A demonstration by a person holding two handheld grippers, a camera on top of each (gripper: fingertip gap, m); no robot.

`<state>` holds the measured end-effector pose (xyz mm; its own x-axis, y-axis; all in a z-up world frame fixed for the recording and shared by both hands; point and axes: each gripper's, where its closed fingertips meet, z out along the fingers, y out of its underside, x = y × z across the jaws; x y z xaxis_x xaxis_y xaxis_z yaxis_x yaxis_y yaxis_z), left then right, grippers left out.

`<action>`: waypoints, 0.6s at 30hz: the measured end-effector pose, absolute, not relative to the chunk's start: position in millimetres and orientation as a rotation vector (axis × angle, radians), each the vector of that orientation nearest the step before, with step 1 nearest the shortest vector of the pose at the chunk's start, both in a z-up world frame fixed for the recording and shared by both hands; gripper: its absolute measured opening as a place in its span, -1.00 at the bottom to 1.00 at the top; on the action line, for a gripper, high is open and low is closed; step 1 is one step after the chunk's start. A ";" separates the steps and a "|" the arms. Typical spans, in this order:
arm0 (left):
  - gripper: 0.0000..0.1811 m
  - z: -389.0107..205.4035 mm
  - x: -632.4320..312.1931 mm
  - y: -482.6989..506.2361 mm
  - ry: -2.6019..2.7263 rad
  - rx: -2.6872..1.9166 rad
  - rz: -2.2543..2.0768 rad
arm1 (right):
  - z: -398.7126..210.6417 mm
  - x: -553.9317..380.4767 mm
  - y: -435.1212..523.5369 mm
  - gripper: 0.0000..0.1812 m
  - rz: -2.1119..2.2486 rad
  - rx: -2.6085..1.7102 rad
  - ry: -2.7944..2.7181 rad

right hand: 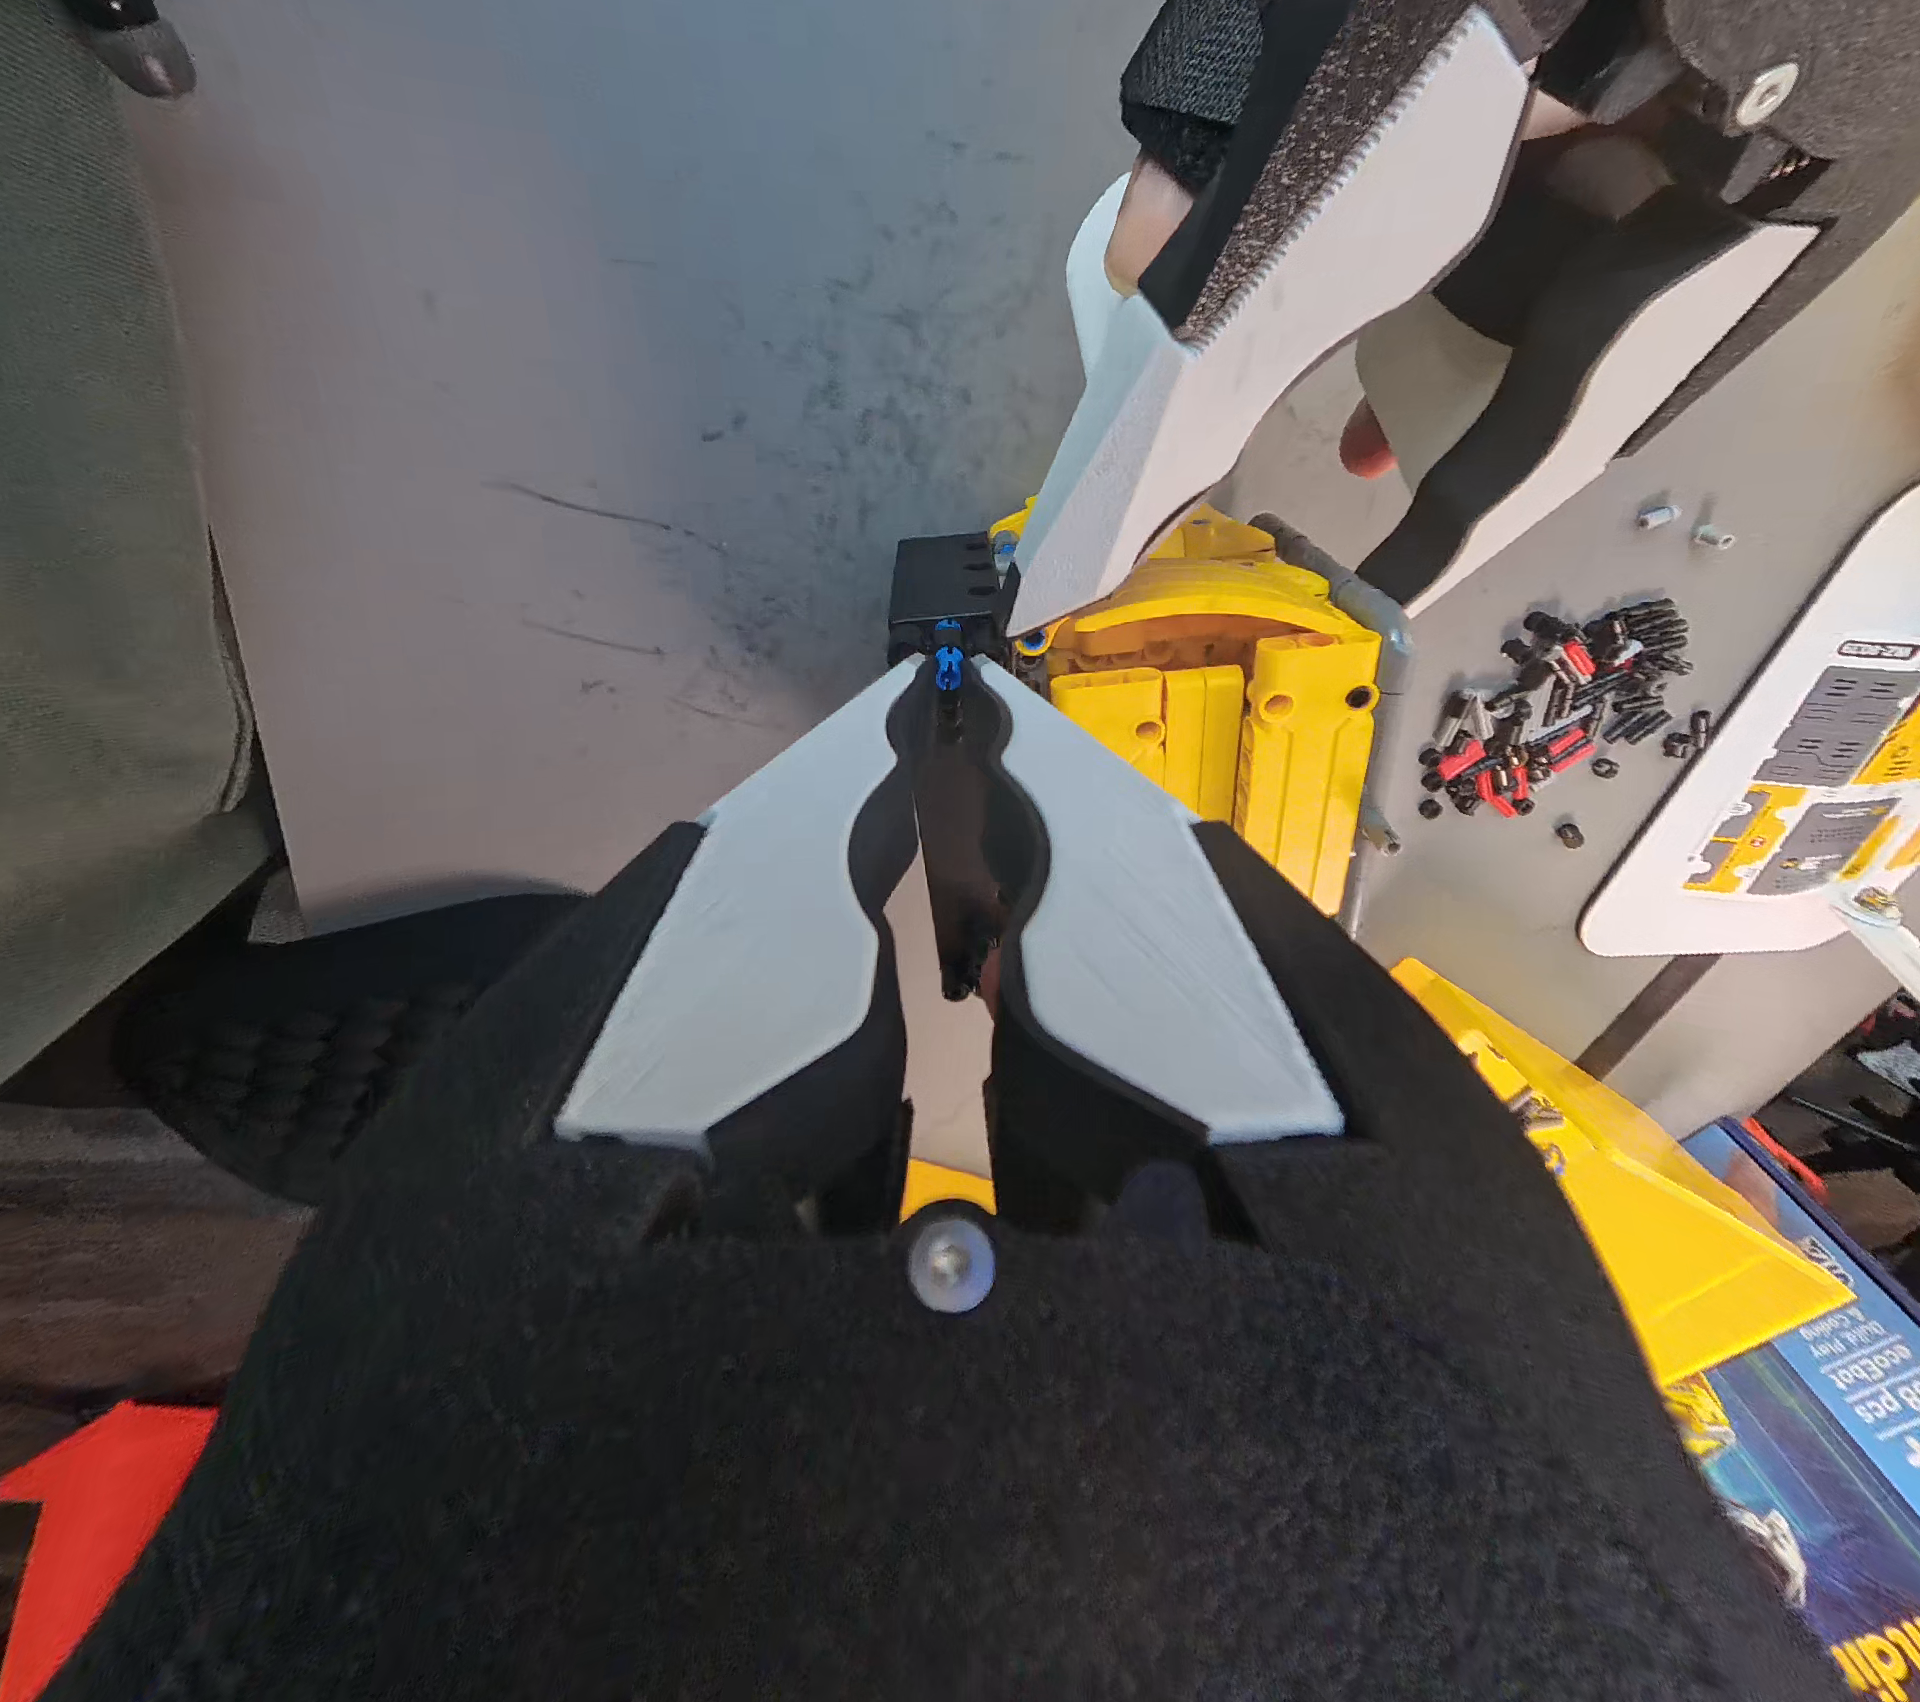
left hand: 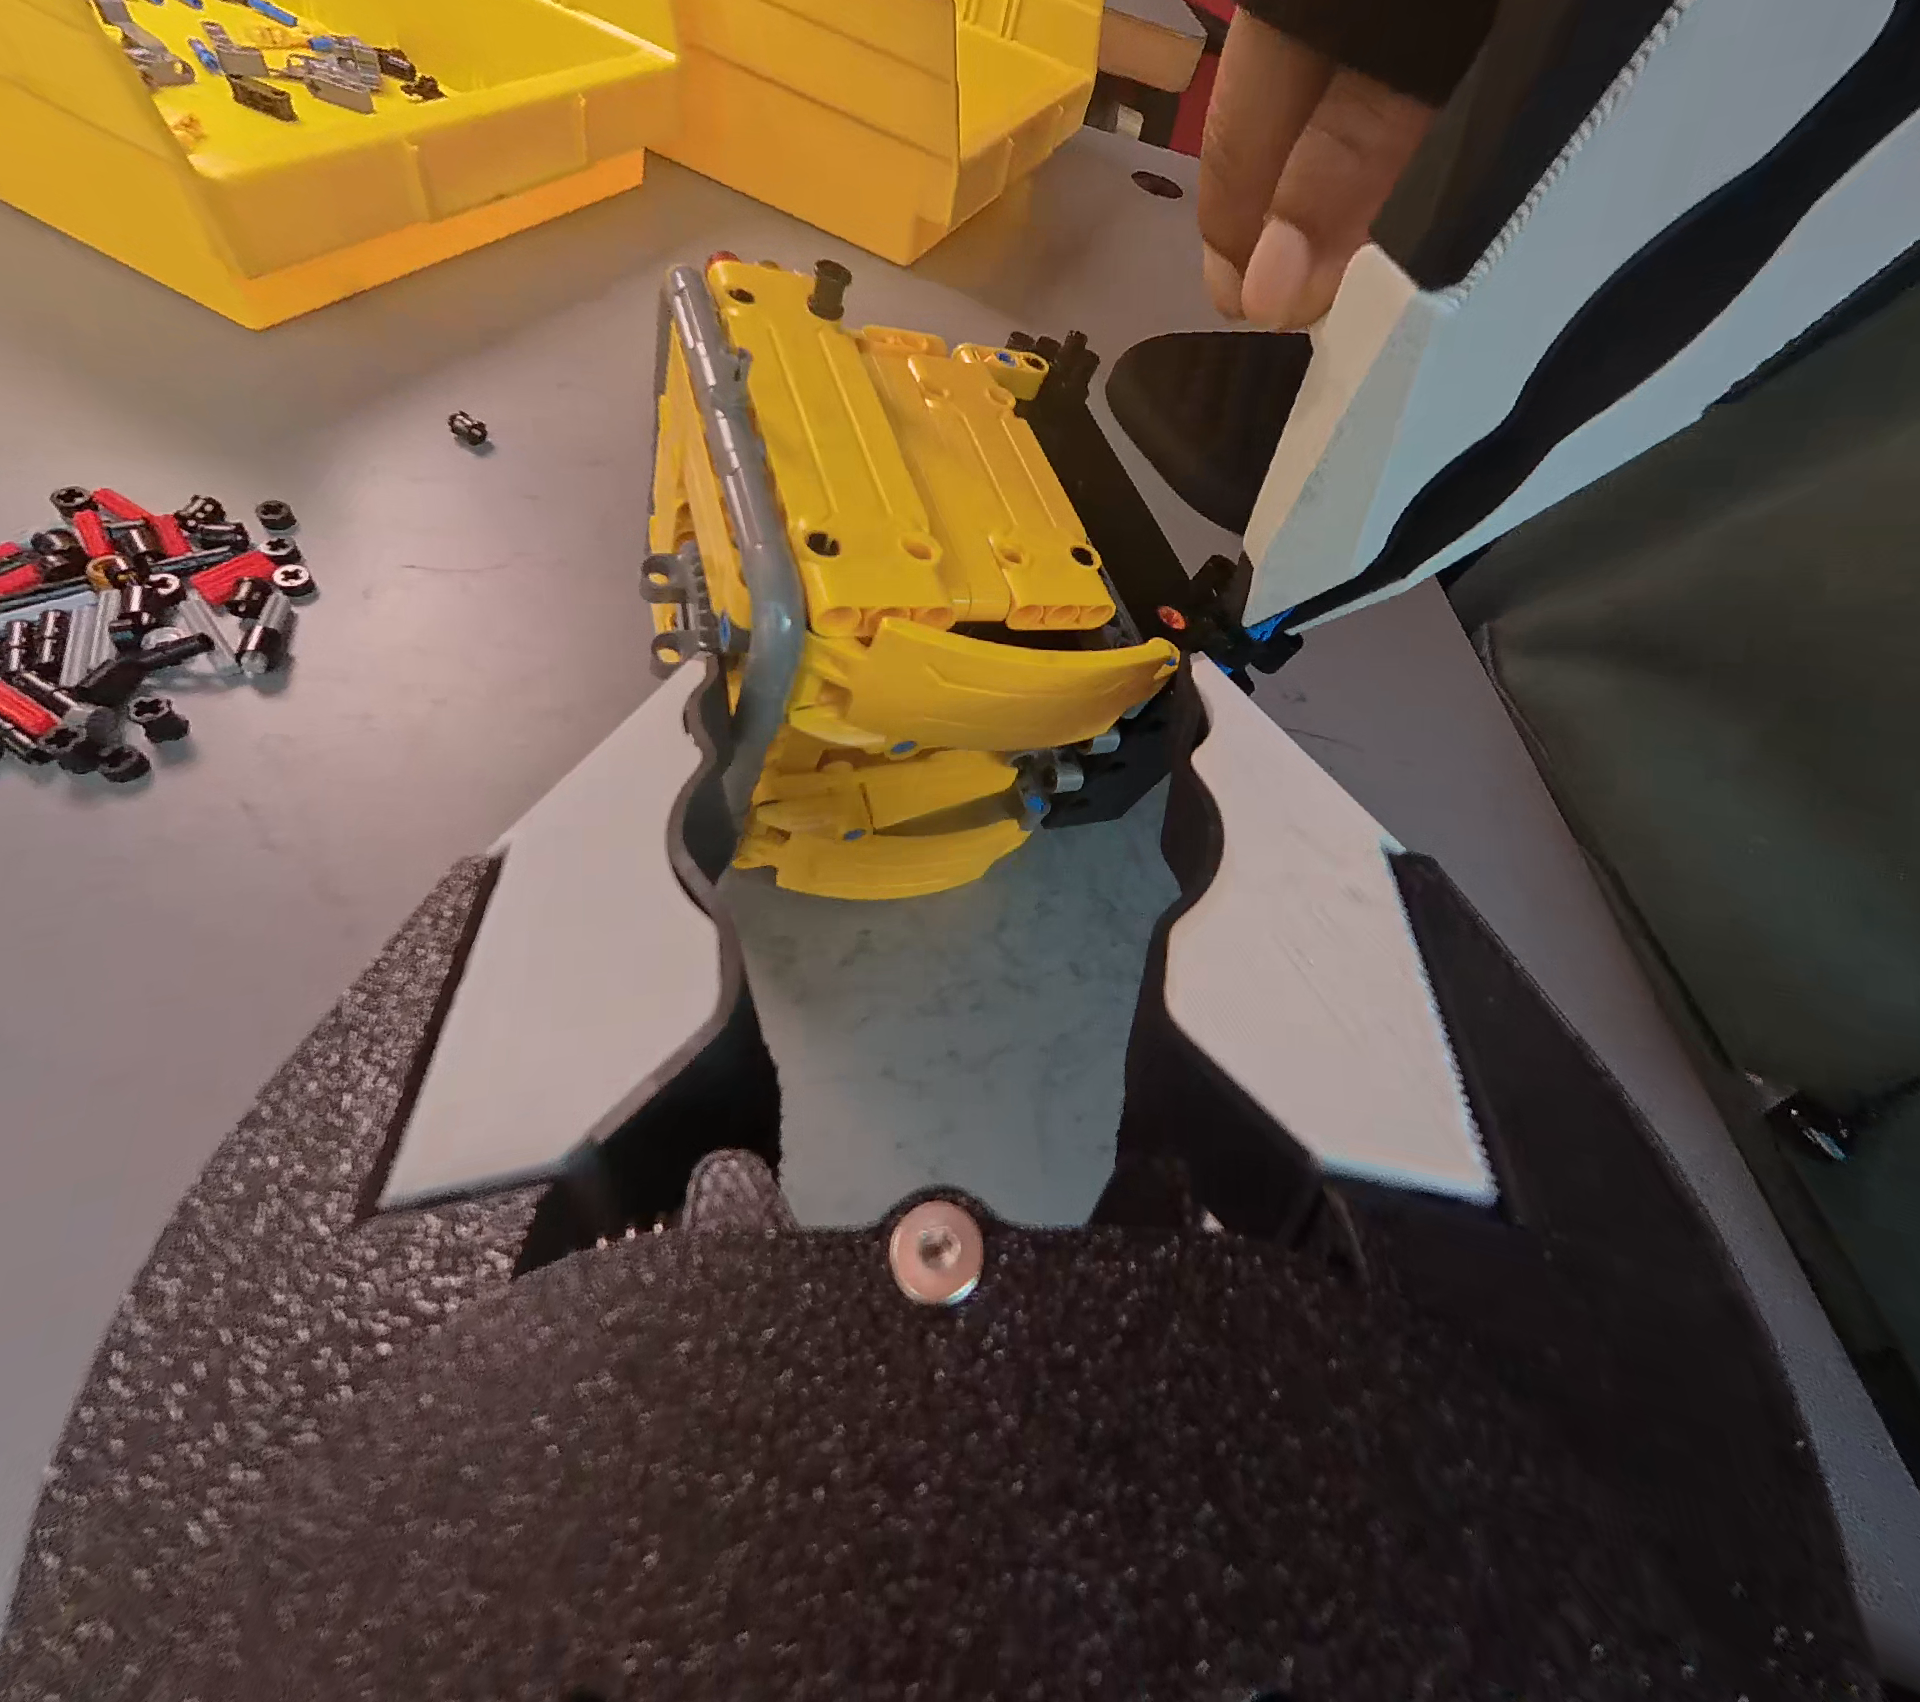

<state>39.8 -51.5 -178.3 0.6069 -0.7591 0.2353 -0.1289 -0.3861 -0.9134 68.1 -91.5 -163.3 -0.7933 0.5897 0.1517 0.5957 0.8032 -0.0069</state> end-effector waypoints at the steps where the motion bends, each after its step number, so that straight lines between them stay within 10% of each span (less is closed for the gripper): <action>1: -0.08 -178.3 39.8 -51.6 0.710 -1.869 -0.813 | -163.2 68.9 -90.7 -0.96 -0.085 -0.934 -2.848; 18: -0.08 -178.9 38.9 -48.5 0.675 -1.894 -0.792 | -163.5 68.9 -87.2 -0.98 -0.121 -0.917 -2.851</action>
<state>38.9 -48.5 -178.9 0.6390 -0.7306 0.2407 -0.1214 -0.4048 -0.9063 68.9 -87.2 -163.5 -0.8033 0.5734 0.1608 0.5850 0.8104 0.0326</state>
